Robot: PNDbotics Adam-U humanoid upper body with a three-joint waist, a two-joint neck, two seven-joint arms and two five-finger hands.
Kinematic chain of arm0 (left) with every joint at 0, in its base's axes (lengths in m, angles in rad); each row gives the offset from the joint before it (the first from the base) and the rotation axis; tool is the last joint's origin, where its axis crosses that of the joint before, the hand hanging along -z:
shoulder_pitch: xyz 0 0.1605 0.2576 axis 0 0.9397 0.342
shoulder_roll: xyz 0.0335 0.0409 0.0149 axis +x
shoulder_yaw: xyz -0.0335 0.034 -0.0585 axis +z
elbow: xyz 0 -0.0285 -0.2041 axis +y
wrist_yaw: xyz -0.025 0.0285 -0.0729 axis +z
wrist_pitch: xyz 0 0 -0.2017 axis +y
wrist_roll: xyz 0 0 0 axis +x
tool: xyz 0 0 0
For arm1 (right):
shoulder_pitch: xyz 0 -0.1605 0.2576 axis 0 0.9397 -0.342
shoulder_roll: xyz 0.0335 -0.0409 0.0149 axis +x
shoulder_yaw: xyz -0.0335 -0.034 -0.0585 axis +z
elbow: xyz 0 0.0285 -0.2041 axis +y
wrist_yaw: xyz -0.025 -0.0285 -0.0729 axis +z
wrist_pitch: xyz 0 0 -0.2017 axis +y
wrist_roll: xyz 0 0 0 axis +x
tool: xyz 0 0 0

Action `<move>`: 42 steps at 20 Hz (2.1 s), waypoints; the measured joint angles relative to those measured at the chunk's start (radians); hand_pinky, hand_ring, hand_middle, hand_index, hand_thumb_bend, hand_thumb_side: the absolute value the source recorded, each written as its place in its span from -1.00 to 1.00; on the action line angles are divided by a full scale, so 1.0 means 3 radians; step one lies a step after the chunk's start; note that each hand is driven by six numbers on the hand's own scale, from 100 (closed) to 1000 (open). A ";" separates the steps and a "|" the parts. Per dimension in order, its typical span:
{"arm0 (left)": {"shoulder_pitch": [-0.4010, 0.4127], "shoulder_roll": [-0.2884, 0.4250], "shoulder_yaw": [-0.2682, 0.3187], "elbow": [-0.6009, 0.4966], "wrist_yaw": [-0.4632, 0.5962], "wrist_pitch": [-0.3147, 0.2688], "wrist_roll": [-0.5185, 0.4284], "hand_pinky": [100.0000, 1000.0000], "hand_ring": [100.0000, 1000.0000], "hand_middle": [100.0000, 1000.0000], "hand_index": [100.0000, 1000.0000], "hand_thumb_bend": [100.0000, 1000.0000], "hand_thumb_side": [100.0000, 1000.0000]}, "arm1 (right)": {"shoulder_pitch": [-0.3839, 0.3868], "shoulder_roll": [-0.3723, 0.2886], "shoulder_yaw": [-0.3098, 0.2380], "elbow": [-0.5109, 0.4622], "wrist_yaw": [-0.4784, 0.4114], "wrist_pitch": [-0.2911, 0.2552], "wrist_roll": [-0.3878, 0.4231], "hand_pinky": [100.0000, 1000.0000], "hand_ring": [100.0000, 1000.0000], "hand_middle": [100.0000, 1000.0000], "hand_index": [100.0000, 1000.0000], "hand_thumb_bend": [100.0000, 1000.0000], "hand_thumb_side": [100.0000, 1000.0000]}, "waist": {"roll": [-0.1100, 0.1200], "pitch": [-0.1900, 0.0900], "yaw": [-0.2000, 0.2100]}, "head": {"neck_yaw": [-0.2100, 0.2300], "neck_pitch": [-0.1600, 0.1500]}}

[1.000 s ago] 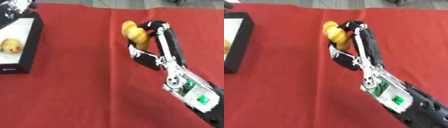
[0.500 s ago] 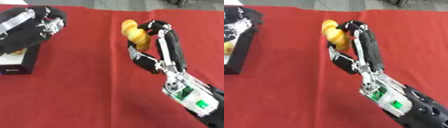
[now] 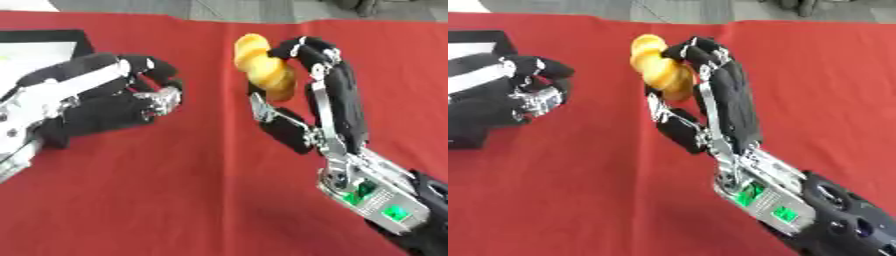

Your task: Pick up the objects with one hand, pass them to the other hand, and then place them into the box on the other side of the table.

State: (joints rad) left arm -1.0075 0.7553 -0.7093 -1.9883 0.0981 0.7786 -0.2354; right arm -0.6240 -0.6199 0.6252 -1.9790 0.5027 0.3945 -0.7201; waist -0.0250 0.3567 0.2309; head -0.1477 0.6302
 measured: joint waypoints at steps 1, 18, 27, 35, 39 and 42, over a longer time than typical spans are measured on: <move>-0.0013 -0.0017 -0.0010 0.0000 -0.0041 -0.0006 -0.0048 0.63 0.58 0.61 0.86 -1.00 0.51 | 0.0000 0.0000 0.0007 0.0000 0.0030 -0.0002 -0.0002 0.30 0.35 -0.22 -0.02 -0.92 -1.00 | 0.0000 0.0000 0.0002 | -0.0001 0.0000; -0.0166 -0.0238 0.0012 0.0000 -0.0870 -0.0063 -0.0223 0.72 0.60 0.60 0.92 -0.96 -0.56 | 0.0016 0.0002 0.0123 0.0000 0.0433 -0.0302 0.0126 0.39 0.33 -0.20 -0.01 -0.92 -1.00 | -0.0001 0.0000 0.0012 | -0.0011 -0.0002; -0.0204 -0.0313 -0.0012 0.0000 -0.1023 -0.0038 -0.0342 0.73 0.61 0.60 0.91 -0.82 -0.19 | 0.0016 0.0025 0.0138 0.0000 0.0740 -0.0523 0.0144 0.46 0.31 -0.18 0.02 -0.92 -1.00 | -0.0003 0.0000 0.0012 | 0.0009 -0.0003; -0.0228 -0.0342 -0.0050 0.0000 -0.1142 -0.0123 -0.0540 0.75 0.62 0.60 0.92 -0.66 -0.01 | 0.0016 0.0026 0.0138 0.0000 0.1030 -0.0701 0.0195 0.52 0.30 -0.16 0.05 -0.92 -1.00 | -0.0002 0.0000 0.0013 | 0.0040 -0.0009; -0.0234 -0.0345 -0.0049 0.0000 -0.1249 -0.0138 -0.0567 0.80 0.66 0.63 0.95 -0.55 -0.12 | 0.0021 0.0026 0.0138 0.0000 0.1131 -0.0784 0.0200 0.53 0.29 -0.15 0.05 -0.91 -1.00 | -0.0002 0.0000 0.0013 | 0.0073 -0.0033; -0.0235 -0.0351 -0.0049 0.0000 -0.1361 -0.0135 -0.0547 0.84 0.68 0.64 0.97 -0.49 -0.21 | 0.0027 0.0026 0.0138 0.0000 0.1192 -0.0832 0.0185 0.55 0.28 -0.15 0.06 -0.91 -1.00 | -0.0002 0.0000 0.0012 | 0.0090 -0.0041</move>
State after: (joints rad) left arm -1.0780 0.6500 -0.7241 -1.9883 -0.3102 0.7382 -0.3995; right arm -0.6158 -0.6121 0.6666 -1.9791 0.8604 0.1449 -0.6647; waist -0.0257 0.3568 0.2344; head -0.1207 0.6179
